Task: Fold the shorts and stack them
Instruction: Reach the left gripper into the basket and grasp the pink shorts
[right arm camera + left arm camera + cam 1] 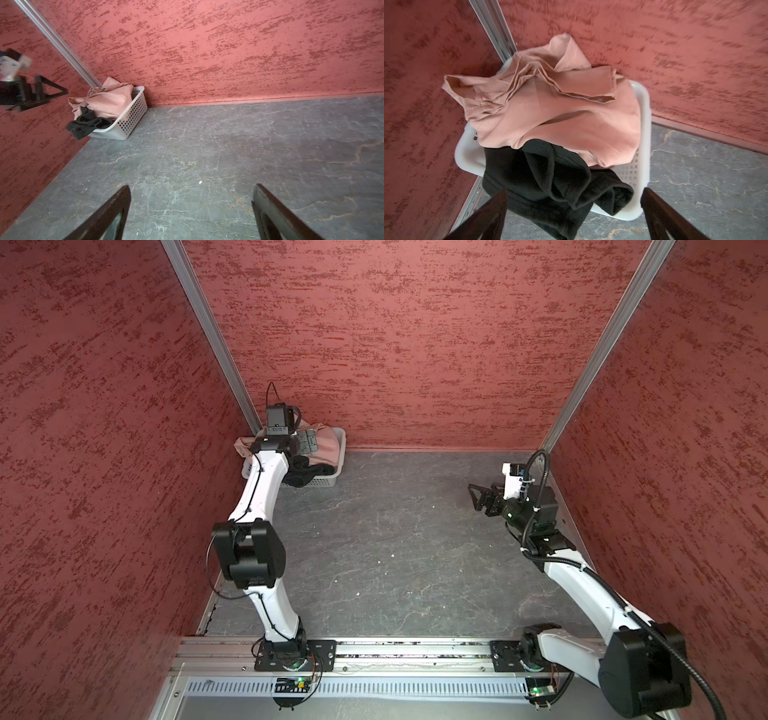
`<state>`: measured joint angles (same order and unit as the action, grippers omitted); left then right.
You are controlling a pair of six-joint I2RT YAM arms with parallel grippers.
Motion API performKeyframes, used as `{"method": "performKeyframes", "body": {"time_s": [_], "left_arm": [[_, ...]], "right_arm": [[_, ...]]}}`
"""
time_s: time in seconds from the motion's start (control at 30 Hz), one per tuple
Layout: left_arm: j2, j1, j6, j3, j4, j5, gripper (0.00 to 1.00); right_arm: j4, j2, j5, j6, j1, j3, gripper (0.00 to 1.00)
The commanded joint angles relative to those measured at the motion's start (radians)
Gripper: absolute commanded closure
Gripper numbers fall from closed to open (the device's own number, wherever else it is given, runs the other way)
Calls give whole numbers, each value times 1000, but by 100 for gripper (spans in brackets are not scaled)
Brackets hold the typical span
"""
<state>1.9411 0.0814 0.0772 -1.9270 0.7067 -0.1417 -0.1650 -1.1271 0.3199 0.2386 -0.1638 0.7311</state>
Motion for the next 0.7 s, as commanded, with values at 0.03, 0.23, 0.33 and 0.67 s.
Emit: {"method": "performKeyframes", "body": {"time_s": [0.03, 0.23, 0.33, 0.67], "left_arm": [[156, 22, -28, -169, 147, 62, 1], [325, 34, -39, -348, 204, 110, 1], [365, 45, -42, -389, 206, 115, 16], [375, 76, -94, -474, 205, 111, 100]], "right_arm": [[86, 37, 14, -31, -33, 11, 8], [73, 50, 16, -19, -50, -1, 7], [64, 48, 12, -11, -52, 8, 7], [14, 8, 16, 37, -58, 11, 8]]}}
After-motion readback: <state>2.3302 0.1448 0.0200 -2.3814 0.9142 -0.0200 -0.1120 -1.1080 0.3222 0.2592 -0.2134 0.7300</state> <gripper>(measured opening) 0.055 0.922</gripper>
